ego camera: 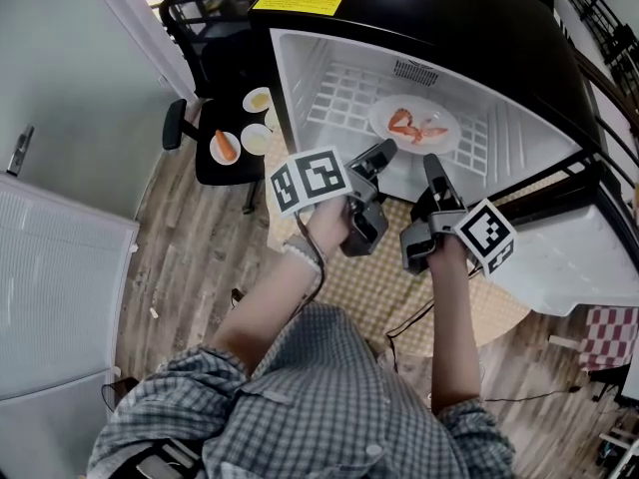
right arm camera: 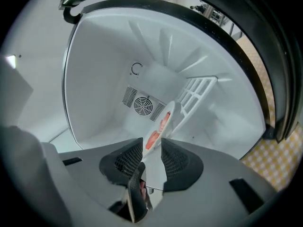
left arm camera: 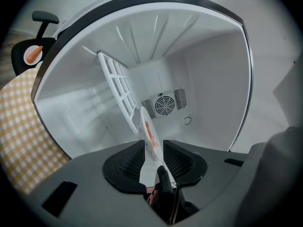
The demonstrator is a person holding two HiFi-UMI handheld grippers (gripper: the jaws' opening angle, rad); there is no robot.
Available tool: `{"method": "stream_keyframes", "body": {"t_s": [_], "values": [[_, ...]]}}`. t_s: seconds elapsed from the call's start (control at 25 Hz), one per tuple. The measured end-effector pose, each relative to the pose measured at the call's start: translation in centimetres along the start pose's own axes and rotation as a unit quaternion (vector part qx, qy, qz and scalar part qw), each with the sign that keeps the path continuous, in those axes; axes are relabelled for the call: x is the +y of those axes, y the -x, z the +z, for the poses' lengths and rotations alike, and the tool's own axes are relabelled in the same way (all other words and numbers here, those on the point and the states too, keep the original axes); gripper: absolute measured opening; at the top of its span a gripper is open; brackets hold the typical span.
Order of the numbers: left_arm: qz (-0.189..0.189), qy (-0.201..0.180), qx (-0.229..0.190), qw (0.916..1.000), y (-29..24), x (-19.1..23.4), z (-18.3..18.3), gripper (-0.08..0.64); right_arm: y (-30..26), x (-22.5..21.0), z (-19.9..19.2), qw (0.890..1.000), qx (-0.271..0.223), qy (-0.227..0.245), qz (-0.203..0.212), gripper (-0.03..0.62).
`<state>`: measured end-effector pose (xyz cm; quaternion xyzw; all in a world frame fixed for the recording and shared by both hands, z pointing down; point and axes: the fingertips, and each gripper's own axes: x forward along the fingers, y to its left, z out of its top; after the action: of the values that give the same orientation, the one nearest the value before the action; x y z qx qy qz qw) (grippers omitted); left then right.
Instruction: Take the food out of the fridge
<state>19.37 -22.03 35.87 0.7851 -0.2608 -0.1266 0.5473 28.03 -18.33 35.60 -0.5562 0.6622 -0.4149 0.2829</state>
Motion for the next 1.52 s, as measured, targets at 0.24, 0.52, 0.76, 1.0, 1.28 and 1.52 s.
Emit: {"method": "stream_keyframes", "body": {"t_s": [0.24, 0.52, 0.76, 1.0, 1.28, 1.52], "values": [[0.002, 0.032, -0.005, 0.9995, -0.8, 0.5, 0.3, 0.118, -1.2, -0.7, 0.1, 0.998, -0.003, -0.058, -0.001, 0.089], [0.016, 0.038, 0.0, 0.9991, -1.3, 0.8, 0.2, 0.086, -2.0, -1.3, 0.0, 0.997, -0.001, -0.076, -0.008, 0.088], [0.025, 0.047, 0.001, 0.9986, -1.5, 1.0, 0.4, 0.073, -2.2, -1.6, -0.1, 0.996, -0.001, -0.089, -0.021, 0.086], [0.025, 0.058, -0.002, 0.998, -1.5, 1.0, 0.4, 0.044, -2.3, -1.3, 0.0, 0.996, 0.0, -0.085, -0.015, 0.051], [0.02, 0.059, 0.0, 0.9981, -1.3, 1.0, 0.4, 0.041, -2.1, -1.3, -0.1, 0.996, -0.002, -0.092, -0.011, 0.047], [0.013, 0.063, -0.001, 0.9979, -0.9, 0.6, 0.4, 0.04, -1.8, -0.7, -0.2, 0.998, 0.0, -0.07, -0.009, 0.048]]}}
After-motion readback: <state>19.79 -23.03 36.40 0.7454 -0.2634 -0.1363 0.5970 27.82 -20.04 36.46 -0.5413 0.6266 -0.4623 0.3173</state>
